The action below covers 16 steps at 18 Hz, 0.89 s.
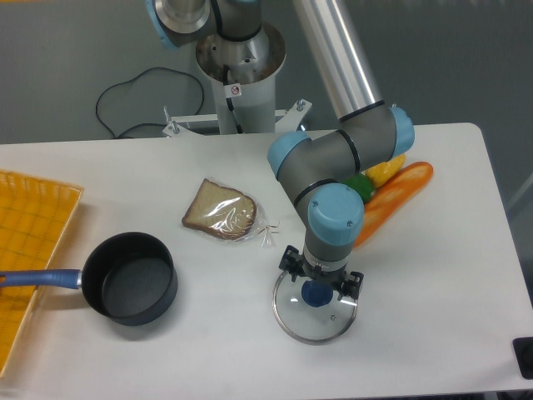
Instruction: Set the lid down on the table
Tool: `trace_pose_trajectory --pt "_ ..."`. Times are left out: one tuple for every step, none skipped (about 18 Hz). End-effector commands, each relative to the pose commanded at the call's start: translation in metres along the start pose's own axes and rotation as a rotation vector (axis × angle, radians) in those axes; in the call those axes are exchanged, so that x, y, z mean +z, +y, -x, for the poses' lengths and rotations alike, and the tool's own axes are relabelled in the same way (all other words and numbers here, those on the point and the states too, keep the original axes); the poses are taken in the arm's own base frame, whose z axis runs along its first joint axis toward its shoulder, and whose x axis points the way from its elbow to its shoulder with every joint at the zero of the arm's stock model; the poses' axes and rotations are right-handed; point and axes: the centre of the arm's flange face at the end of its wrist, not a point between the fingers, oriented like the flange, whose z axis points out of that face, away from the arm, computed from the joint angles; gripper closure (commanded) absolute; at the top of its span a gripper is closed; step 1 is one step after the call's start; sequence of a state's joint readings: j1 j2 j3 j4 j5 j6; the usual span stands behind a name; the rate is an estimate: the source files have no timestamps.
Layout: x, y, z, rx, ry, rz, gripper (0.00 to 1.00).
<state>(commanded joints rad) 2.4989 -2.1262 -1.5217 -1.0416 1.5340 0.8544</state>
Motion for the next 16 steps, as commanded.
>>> trace_pose_trajectory --pt "-0.001 0.000 -0.002 0.002 0.009 -0.010 0.00" --pt "-0.002 -0.001 -0.003 0.000 0.024 -0.032 0.00" --pt "-0.002 -0.002 -0.003 -0.007 0.026 -0.034 0.00" --pt "-0.002 -0.001 -0.004 -0.004 0.013 -0.019 0.00" --pt "-0.006 0.000 -0.003 0.002 -0.012 0.000 0.00" --pt "-0.015 0.002 -0.001 0.002 -0.033 0.003 0.00" --pt "-0.017 0.003 -0.002 0.004 -0.038 0.006 0.00" --pt "-0.021 0.003 -0.003 0.007 -0.045 0.007 0.00" --pt "-0.029 0.004 -0.003 0.014 -0.055 0.009 0.00" --pt "-0.033 0.005 -0.006 0.029 -0.063 0.024 0.00" --pt "-0.041 0.008 -0.009 0.041 -0.064 0.038 0.00" --pt "-0.052 0.012 -0.011 0.061 -0.055 0.046 0.00" --pt "-0.058 0.015 -0.013 0.092 -0.043 0.056 0.00" --pt "-0.064 0.018 -0.014 0.122 -0.032 0.064 0.00" --pt "-0.072 0.022 -0.013 0.148 -0.028 0.071 0.00" --pt "-0.079 0.026 -0.013 0.168 -0.016 0.079 0.00"
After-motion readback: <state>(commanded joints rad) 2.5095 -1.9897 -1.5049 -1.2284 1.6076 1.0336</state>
